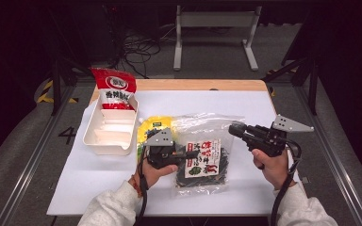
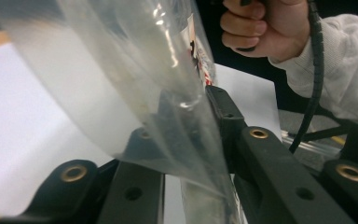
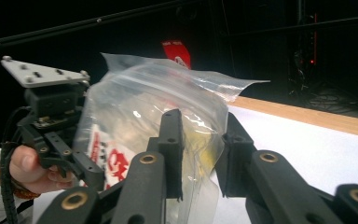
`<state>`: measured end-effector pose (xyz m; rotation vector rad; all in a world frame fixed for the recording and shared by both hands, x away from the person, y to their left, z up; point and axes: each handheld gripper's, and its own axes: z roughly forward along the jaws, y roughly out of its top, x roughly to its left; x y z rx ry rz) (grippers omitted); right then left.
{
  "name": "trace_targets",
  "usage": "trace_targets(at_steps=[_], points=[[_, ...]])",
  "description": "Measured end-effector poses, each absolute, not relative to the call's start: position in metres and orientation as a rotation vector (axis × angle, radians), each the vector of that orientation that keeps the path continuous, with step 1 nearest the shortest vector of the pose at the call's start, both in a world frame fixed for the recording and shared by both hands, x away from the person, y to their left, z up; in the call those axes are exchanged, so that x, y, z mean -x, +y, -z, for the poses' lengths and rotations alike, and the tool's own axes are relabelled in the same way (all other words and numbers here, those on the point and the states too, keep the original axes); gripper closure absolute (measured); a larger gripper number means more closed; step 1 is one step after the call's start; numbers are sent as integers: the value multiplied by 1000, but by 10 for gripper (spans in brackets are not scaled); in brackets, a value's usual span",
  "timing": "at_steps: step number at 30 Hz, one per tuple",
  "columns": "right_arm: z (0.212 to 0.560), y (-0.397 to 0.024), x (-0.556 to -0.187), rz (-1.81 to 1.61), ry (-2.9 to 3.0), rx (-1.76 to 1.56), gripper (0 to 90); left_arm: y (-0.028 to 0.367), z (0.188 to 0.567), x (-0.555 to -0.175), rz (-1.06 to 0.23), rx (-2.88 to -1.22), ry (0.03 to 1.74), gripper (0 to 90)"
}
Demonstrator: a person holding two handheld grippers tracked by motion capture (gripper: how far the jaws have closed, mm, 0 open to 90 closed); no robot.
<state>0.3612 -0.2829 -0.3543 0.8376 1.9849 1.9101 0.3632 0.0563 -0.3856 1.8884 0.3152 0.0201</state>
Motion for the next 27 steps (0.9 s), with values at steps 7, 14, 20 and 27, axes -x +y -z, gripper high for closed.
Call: trace_targets(at_steps=[7, 14, 20, 27], points=[[340, -282, -350, -1804, 2003, -799, 416, 69, 370, -354, -147, -1847, 261, 807], [348, -300, -350, -1767, 1996, -960, 332, 82, 352, -351, -273, -1833, 227, 808], [365, -311, -352, -1715, 2017, -1075, 320, 122, 326, -352, -451, -1817, 237, 808], [375, -298, -355, -1682, 2084, -1074, 318, 175, 311, -360, -537, -1764, 315, 807]])
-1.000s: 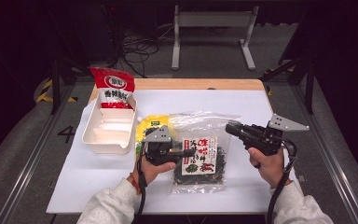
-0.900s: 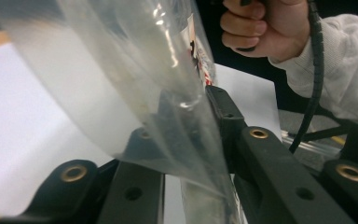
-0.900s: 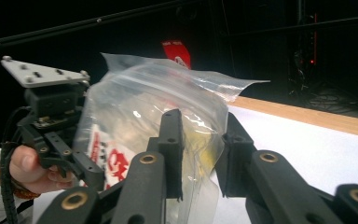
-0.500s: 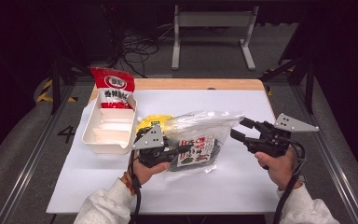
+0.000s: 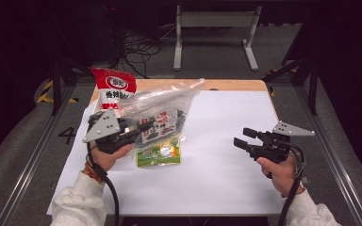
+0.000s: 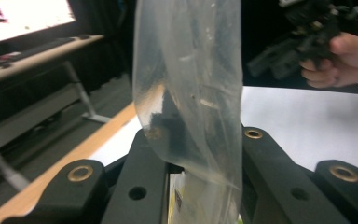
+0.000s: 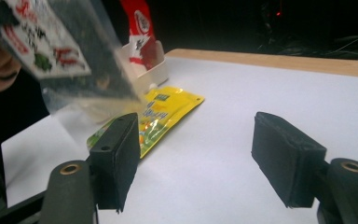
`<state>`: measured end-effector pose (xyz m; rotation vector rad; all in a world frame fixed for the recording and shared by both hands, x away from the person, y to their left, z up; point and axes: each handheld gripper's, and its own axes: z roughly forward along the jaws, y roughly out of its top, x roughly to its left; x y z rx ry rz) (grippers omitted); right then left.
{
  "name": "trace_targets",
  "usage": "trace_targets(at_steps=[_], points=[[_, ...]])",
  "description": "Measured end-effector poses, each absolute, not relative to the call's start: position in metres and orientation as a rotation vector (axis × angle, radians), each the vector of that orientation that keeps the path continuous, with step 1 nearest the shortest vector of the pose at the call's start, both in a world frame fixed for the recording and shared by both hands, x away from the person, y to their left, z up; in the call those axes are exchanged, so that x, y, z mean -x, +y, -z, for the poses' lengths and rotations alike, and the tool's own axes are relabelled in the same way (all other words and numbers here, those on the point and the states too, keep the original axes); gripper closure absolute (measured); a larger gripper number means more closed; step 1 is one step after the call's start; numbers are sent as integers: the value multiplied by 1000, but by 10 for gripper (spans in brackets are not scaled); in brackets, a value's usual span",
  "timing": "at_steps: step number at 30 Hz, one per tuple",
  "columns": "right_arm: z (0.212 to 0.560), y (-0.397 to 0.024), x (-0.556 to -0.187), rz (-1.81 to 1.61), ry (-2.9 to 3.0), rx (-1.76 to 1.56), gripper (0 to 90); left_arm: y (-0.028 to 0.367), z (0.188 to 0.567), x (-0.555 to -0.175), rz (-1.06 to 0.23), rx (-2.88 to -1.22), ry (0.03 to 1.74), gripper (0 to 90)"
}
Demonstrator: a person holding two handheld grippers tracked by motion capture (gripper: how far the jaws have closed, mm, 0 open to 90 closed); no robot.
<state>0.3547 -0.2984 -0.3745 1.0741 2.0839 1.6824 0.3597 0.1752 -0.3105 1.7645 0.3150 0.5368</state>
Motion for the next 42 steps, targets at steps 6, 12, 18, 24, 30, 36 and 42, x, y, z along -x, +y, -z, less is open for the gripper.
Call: trace_targets(at_steps=[6, 12, 18, 24, 30, 36, 42], points=[[385, -286, -356, -1640, 2151, -1060, 314, 215, 301, -366, -604, -1733, 359, 807], [397, -279, -358, -1606, 2211, -1067, 308, 245, 298, -381, -640, -1745, 356, 807], [404, -271, -360, -1575, 2268, -1054, 305, 263, 305, -401, -672, -1761, 384, 806], [409, -264, -360, -1558, 2310, -1033, 300, 280, 317, -417, -696, -1777, 441, 805], [413, -263, -362, -1546, 2332, -1043, 297, 293, 328, -429, -713, -1799, 491, 805], [415, -261, -363, -1541, 2344, -1049, 296, 295, 333, -436, -700, -1772, 481, 804], [417, -259, -363, -1531, 2366, -1042, 294, 288, 332, -442, -704, -1835, 445, 805]])
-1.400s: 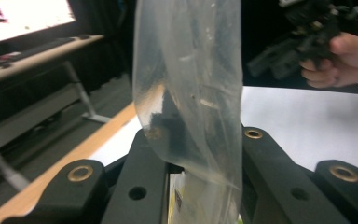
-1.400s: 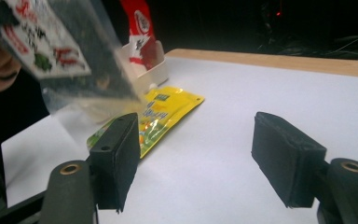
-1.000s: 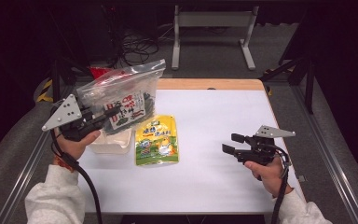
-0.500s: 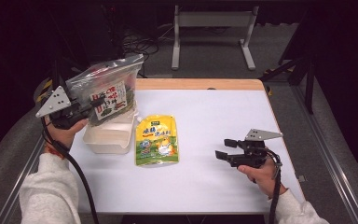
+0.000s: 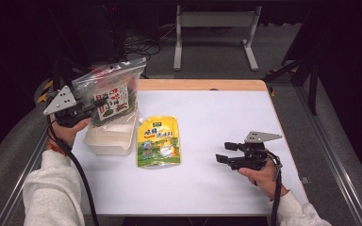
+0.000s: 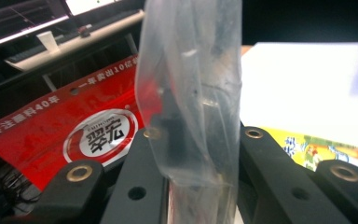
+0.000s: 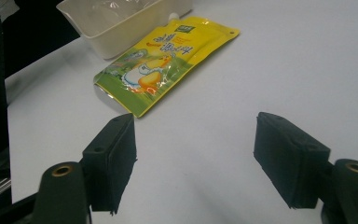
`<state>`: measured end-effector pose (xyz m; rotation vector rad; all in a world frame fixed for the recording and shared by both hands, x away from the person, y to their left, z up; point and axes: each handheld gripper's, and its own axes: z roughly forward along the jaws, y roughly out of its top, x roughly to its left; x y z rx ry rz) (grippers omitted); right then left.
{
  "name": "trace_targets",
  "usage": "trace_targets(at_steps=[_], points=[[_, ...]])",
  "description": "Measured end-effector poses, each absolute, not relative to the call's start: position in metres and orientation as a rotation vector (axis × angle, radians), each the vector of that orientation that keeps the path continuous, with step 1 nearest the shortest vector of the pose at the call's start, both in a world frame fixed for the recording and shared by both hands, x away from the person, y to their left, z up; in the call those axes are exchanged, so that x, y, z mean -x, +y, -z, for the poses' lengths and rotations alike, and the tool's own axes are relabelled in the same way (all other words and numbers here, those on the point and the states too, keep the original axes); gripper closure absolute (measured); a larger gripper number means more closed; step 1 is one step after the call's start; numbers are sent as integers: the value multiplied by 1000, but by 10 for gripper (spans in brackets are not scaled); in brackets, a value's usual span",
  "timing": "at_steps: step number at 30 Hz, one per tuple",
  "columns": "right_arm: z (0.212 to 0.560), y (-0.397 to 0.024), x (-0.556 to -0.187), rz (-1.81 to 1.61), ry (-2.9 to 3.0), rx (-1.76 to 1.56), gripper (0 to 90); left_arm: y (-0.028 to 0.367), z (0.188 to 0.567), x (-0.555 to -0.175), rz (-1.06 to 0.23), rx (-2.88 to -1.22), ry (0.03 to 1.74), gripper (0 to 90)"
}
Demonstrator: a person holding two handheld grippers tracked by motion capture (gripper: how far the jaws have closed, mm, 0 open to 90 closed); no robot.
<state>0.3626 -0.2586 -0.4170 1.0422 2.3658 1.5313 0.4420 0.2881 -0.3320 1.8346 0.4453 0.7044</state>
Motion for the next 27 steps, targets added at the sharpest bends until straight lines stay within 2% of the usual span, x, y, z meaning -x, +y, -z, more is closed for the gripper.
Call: trace_targets(at_steps=[7, 12, 21, 27], points=[[418, -259, -364, -1530, 2377, -1046, 292, 304, 317, -433, -753, -1767, 474, 804], [419, -256, -364, -1529, 2400, -1039, 289, 296, 316, -438, -726, -1872, 433, 803], [421, -254, -365, -1523, 2428, -1028, 286, 297, 322, -446, -684, -1832, 439, 799], [422, -251, -365, -1514, 2450, -1020, 285, 283, 324, -452, -682, -1915, 402, 802]])
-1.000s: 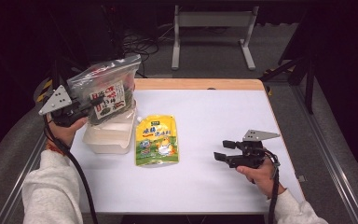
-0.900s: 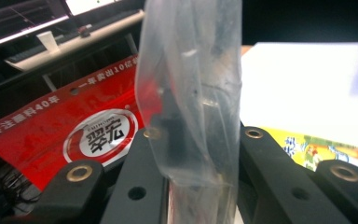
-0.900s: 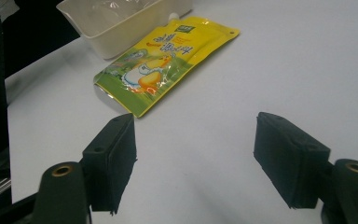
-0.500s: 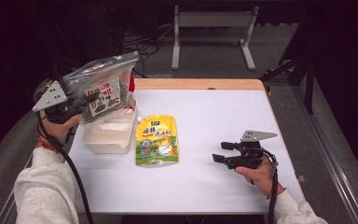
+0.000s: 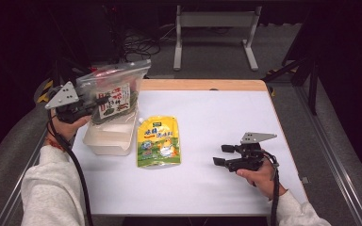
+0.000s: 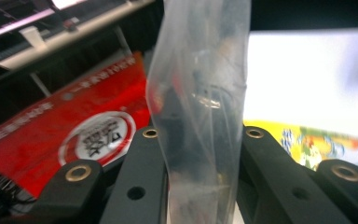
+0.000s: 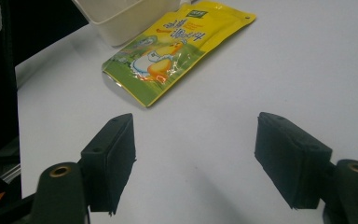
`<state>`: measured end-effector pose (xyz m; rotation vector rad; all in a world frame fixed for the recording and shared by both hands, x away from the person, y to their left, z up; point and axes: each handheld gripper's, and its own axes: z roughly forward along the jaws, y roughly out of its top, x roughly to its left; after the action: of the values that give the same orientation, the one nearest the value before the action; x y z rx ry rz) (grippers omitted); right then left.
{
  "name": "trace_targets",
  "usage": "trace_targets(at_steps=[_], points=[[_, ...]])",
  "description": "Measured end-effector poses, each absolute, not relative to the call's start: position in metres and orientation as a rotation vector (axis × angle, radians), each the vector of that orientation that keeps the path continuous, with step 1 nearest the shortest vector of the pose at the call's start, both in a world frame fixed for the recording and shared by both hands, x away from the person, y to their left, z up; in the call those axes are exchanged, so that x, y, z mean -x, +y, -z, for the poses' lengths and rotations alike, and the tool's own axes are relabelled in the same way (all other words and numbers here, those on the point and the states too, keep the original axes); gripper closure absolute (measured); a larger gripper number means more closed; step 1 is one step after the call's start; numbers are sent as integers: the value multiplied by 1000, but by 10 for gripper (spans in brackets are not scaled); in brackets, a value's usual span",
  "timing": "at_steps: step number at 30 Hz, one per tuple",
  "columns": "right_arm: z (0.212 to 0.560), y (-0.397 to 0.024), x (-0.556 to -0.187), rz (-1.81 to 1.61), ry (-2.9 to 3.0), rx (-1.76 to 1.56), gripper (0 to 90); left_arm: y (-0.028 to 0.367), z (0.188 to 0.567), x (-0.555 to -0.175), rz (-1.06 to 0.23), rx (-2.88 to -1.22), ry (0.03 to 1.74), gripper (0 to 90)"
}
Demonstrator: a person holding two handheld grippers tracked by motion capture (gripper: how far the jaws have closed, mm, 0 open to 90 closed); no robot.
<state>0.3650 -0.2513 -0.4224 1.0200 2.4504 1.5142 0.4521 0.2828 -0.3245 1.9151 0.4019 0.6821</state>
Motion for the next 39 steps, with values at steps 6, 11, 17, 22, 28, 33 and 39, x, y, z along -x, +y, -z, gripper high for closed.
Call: trace_targets(at_steps=[6, 11, 17, 22, 28, 33, 39], points=[[425, -251, -365, -1504, 2473, -1018, 276, 294, 334, -452, -650, -1876, 429, 805], [427, -249, -367, -1495, 2491, -1030, 271, 294, 330, -449, -642, -1923, 426, 809], [429, -247, -368, -1479, 2519, -1025, 269, 293, 339, -454, -632, -2025, 490, 810], [430, -247, -368, -1484, 2521, -1032, 269, 282, 349, -460, -613, -1995, 501, 810], [431, -245, -368, -1481, 2535, -1019, 268, 295, 362, -459, -561, -1886, 529, 809], [431, -244, -368, -1478, 2541, -1019, 267, 298, 367, -457, -555, -1863, 524, 809], [429, -244, -368, -1484, 2534, -1007, 267, 300, 373, -453, -551, -1832, 533, 809]])
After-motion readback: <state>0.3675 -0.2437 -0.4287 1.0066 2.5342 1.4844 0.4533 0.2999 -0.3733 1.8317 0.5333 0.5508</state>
